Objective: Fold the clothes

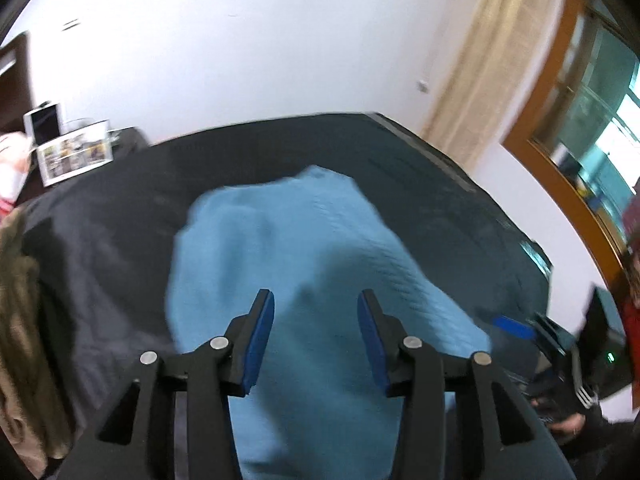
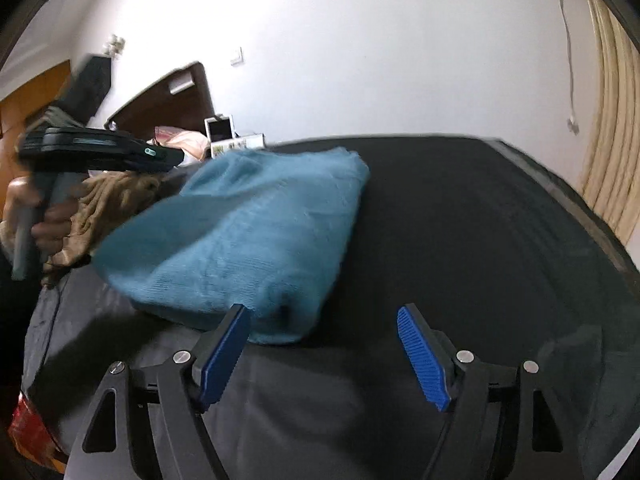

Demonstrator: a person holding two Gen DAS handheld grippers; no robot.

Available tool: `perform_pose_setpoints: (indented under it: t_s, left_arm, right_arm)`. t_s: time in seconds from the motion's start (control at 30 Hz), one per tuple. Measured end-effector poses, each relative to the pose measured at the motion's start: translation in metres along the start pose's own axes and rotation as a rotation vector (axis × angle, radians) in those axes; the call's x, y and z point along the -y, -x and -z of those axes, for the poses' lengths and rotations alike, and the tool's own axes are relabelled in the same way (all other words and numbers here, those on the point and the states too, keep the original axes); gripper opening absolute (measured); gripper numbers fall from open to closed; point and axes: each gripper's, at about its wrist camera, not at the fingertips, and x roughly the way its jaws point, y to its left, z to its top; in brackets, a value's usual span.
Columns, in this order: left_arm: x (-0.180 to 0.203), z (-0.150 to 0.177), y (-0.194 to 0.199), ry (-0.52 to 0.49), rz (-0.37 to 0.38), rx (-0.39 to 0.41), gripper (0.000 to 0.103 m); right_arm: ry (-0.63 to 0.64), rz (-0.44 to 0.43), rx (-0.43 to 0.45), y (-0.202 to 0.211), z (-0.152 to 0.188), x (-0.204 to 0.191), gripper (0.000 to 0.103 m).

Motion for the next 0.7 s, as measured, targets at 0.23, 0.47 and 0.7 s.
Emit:
perform_pose_setpoints:
  t_s: [0.23,0.47,0.7]
  left_arm:
    - [-0.008,0.019,-0.04,0.048,-0.009,-0.068,0.047]
    - [-0.012,0.022,-0.044,0.049,-0.028,-0.058,0.047]
    - [-0.013,0.03,-0.043,0.055,-0.03,-0.024,0.046]
  right_arm:
    - [0.077,0.008,-0.075,-0.016,0.001,-0.017,0.078]
    - [-0.106,0.043,-0.032,-0.019,-0.009,0.009,0.079]
    - [-0.303,0.211,0.015,-0.003,0.002,0.06,0.079]
